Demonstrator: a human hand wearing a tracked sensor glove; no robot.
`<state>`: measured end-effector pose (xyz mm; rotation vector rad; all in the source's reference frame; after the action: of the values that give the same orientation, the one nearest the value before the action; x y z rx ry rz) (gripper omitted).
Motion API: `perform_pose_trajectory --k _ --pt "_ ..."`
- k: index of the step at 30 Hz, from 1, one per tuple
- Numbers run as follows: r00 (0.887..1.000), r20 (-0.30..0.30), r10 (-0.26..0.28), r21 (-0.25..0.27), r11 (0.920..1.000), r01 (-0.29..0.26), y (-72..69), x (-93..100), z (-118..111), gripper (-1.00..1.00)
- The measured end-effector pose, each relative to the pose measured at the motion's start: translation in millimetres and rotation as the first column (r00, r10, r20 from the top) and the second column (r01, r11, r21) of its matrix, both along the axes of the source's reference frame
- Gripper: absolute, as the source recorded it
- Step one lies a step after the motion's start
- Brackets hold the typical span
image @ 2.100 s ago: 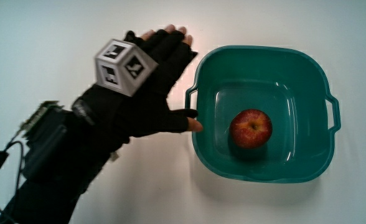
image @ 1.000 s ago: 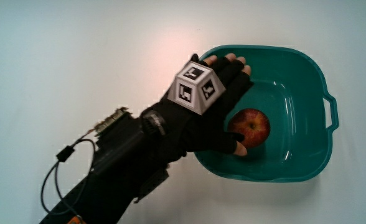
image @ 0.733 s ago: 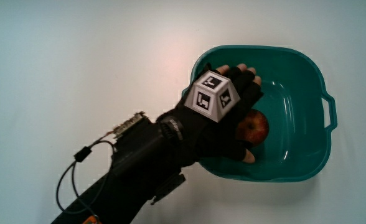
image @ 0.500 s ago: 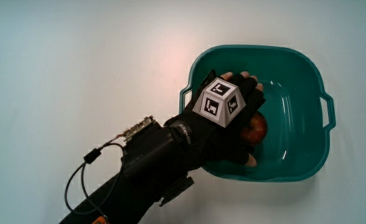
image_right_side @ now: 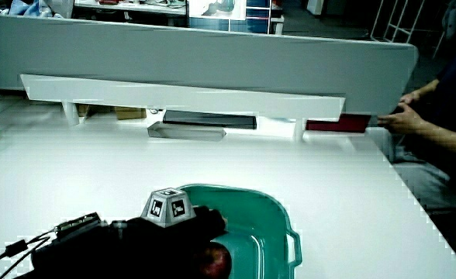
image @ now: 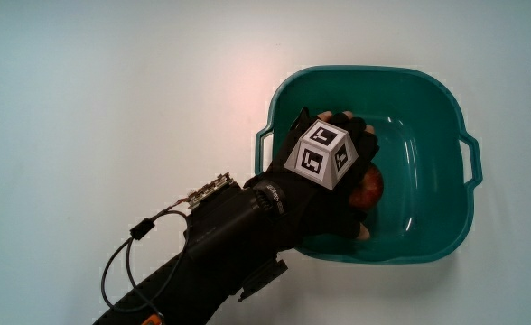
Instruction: Pick apple from plate
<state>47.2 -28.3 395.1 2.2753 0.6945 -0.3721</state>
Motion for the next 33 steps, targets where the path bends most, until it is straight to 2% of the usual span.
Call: perform_pose_trajectory --k 4,6,12,13,18,21,25,28,33 --pt "1.0 -0.007 -0.013 -0.008 0.9999 0.013 -0.6 0.1 0 0.15" --pt "1.0 -0.015 -0.024 0.021 0.9995 0.025 0.1 0.1 -2 0.25" --pt "0.998 -0.051 -0.038 0.044 0.9982 0.041 3.8 1.0 2 0.55" --pt "0.998 -0.061 -0.028 0.065 0.9974 0.032 4.4 1.7 1 0.6" --pt "0.998 -0.06 -0.021 0.072 0.997 0.026 5.0 2.1 1 0.85" --pt "0.998 -0.067 -0.02 0.094 0.9952 0.027 5.6 1.9 1 1.0" --pt "0.997 -0.069 -0.028 0.095 0.9948 0.035 6.5 2.3 -1 1.0" --pt "0.996 -0.085 -0.022 0.129 0.9911 0.032 8.3 1.9 -2 1.0" --pt "0.994 -0.107 -0.012 0.143 0.9894 0.028 10.2 1.7 -3 1.0"
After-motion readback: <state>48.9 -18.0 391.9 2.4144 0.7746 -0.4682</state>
